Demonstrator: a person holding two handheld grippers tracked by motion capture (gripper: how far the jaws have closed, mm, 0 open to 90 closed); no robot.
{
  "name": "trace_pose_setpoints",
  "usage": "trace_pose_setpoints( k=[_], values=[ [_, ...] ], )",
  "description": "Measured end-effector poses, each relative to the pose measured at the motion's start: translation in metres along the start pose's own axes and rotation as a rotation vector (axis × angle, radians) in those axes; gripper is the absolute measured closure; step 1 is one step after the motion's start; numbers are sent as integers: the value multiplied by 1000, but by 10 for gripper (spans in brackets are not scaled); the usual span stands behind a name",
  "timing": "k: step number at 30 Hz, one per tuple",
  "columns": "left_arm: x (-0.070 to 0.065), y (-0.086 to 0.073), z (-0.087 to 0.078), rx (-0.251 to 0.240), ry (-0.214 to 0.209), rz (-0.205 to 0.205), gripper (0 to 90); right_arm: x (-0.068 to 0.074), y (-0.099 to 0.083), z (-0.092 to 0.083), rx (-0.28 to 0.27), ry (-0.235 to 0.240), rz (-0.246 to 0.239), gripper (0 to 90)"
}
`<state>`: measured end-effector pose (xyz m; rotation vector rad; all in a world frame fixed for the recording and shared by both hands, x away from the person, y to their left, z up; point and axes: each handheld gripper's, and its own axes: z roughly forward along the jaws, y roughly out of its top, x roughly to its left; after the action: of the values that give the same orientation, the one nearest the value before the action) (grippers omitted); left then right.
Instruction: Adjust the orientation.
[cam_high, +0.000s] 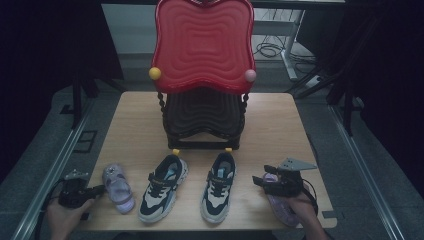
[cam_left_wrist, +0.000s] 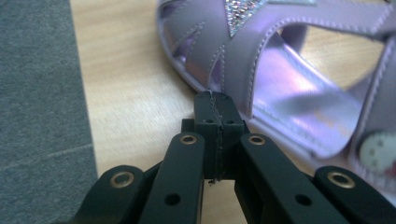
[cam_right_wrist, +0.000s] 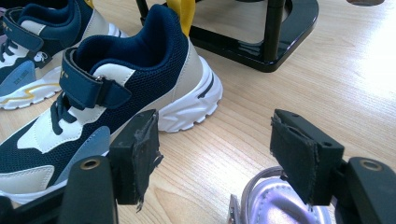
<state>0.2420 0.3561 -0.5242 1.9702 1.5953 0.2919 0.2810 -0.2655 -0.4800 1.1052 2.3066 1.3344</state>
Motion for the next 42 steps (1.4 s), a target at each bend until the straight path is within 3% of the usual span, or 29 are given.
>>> trace_pose_setpoints(
  k=[16,24,36,42],
  values=[
    [17,15,7,0,-50,1,897,0,-1,-1,-2,-2,1,328],
    [20,24,4,-17,-69,5,897,-2,-1,-3,-6,-5,8,329],
    [27,40,12,-26,-101,-10,896,-2,-1,-2,-2,-5,5,328],
    [27,49,16,-21,-108,3,896,-1,-1,-1,2,-2,8,328]
  ],
)
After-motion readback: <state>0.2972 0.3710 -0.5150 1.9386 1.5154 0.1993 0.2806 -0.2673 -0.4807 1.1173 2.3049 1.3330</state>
